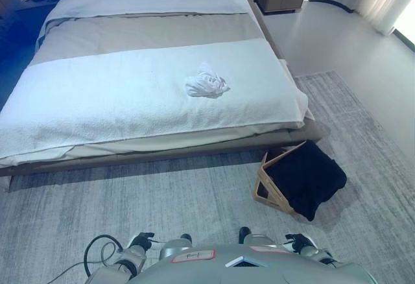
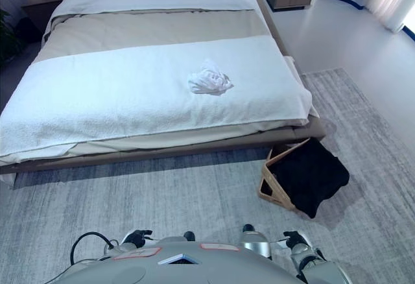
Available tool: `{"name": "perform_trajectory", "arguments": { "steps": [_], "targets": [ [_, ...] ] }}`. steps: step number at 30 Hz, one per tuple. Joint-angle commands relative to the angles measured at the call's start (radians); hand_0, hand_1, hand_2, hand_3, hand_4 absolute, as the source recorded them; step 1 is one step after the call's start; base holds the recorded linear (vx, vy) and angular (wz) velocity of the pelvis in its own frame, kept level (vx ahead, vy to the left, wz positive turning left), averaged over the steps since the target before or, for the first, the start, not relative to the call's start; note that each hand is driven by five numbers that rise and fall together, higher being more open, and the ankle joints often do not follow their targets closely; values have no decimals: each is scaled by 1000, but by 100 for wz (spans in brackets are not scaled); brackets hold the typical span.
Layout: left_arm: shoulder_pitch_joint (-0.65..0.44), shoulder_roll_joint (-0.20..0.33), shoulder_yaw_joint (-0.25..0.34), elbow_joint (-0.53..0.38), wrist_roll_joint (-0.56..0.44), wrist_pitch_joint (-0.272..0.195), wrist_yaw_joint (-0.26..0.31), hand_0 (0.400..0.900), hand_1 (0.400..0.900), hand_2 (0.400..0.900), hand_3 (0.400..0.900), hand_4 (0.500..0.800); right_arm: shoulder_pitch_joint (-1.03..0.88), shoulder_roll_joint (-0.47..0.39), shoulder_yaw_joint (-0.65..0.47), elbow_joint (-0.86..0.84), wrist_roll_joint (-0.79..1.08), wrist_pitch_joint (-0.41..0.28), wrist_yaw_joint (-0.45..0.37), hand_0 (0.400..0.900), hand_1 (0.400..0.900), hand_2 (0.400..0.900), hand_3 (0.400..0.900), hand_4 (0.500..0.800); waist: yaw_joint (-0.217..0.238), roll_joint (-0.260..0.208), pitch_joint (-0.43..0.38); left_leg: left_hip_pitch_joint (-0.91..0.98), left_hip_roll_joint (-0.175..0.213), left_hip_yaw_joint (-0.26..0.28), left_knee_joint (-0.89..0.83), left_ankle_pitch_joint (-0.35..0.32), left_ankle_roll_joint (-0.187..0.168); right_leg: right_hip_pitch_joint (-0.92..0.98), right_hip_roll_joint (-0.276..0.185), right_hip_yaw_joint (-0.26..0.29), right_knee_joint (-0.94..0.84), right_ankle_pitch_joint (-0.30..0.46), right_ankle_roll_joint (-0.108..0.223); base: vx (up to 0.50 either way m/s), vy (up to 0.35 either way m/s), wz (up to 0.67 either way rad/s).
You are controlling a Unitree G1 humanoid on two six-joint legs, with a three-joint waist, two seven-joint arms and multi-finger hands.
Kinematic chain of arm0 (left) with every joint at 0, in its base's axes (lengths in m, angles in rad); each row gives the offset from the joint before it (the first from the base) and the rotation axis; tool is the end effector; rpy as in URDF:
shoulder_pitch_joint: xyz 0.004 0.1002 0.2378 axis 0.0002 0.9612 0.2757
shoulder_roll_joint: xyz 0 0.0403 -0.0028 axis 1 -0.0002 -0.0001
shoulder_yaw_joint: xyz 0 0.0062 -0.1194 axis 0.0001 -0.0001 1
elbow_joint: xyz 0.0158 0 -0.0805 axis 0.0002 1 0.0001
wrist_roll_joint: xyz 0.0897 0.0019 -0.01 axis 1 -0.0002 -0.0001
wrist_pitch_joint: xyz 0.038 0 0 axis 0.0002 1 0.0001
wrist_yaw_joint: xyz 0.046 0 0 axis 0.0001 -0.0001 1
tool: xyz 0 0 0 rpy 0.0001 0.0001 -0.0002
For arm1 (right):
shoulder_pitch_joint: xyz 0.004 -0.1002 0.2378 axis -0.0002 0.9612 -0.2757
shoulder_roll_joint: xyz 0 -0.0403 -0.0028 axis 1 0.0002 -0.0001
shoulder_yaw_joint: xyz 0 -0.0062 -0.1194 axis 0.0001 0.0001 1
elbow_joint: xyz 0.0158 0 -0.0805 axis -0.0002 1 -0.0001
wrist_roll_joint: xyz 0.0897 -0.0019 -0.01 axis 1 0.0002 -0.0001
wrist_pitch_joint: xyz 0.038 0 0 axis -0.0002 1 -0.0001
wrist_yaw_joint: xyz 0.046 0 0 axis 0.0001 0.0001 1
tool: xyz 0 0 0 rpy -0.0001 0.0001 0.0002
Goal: Put the clothes on the bed into the basket.
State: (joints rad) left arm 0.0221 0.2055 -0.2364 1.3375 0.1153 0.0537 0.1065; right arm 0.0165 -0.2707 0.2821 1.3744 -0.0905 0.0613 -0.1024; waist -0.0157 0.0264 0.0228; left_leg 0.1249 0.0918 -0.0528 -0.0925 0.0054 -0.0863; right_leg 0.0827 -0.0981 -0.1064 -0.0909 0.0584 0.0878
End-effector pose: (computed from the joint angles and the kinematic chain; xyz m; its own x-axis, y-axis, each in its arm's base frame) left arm 0.0386 0.2147 -0.1301 0.1891 0.2631 -0.9461 0.3224 0.8934 0.3129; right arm 0.0339 -0.2384 -0.1252 0.1512 -0.3248 -0.9336 -0.3491 0.8661 -0.3578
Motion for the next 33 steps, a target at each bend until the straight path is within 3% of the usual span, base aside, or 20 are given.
{"name": "perform_trajectory", "arguments": {
  "steps": [1,29,33],
  "targets": [
    [-50,-4,-32,46,8,-11,2,900,900,900,900,800,-70,-23,19,69,-11,4,-22,900,900,900,900,800,12,-33,35,-13,-79,117,5,-6,36,32,28,-26,4,-33,19,0,0,0],
    [-55,6,-21,51,-5,-1,-8,900,900,900,900,800,-75,-40,20,61,-19,6,-20,900,900,900,900,800,8,-35,42,-14,-67,114,5,-10,30,28,46,-28,4,-49,7,10,-9,-1],
    [-65,20,8,46,-49,-1,2,900,900,900,900,800,-82,-37,23,55,-4,-4,-17,900,900,900,900,800,8,-43,62,-27,-51,110,33,-8,38,-10,57,-5,80,-86,-18,7,-52,1]
  ]
}}
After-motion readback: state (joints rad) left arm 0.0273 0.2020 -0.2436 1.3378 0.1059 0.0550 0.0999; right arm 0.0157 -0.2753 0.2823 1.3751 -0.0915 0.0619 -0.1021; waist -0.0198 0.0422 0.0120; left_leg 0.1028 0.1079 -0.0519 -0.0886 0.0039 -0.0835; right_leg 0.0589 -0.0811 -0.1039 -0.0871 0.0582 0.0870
